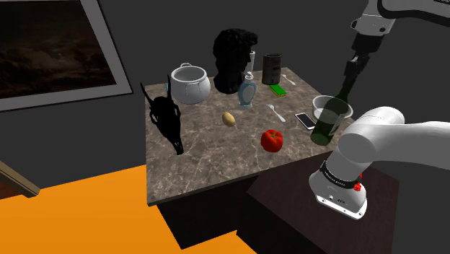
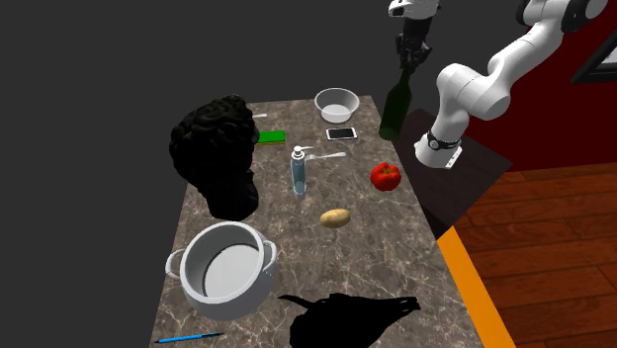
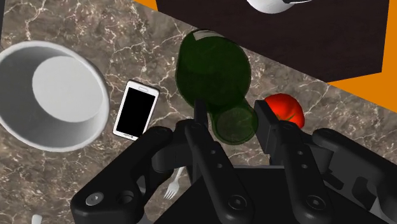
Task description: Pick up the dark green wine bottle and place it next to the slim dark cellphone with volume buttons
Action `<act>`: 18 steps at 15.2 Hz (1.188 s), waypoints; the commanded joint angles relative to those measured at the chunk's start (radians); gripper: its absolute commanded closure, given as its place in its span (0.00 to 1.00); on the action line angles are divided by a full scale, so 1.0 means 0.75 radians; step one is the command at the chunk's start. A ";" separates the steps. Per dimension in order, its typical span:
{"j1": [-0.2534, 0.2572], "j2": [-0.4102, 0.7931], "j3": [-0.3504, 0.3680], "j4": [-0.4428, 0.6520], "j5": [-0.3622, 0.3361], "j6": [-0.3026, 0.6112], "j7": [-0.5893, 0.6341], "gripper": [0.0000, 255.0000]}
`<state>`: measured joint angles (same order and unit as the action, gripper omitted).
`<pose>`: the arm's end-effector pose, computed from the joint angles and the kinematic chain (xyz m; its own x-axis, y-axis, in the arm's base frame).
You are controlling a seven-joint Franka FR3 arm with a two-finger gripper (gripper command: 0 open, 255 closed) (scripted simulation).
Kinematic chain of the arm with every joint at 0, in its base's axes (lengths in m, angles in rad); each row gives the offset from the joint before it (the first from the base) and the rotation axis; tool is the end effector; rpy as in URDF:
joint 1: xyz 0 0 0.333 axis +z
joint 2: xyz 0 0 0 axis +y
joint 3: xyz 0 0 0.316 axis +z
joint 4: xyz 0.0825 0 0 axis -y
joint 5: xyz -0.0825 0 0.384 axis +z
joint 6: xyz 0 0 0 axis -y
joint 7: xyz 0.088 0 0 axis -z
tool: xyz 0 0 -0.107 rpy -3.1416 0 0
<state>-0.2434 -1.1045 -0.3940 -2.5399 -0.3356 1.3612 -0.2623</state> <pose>0.1425 -0.1958 0.5409 0.9754 -0.1940 -0.1049 -0.1995 -0.9789 -0.0448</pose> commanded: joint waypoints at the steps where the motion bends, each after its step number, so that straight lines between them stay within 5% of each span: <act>1: -0.007 -0.017 -0.011 -0.048 -0.011 0.031 0.004 1.00; 11: -0.039 -0.065 -0.078 -0.238 -0.078 0.172 0.011 1.00; 18: -0.039 -0.065 -0.078 -0.238 -0.078 0.172 0.011 1.00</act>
<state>-0.2729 -1.1542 -0.4515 -2.7130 -0.3948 1.4916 -0.2547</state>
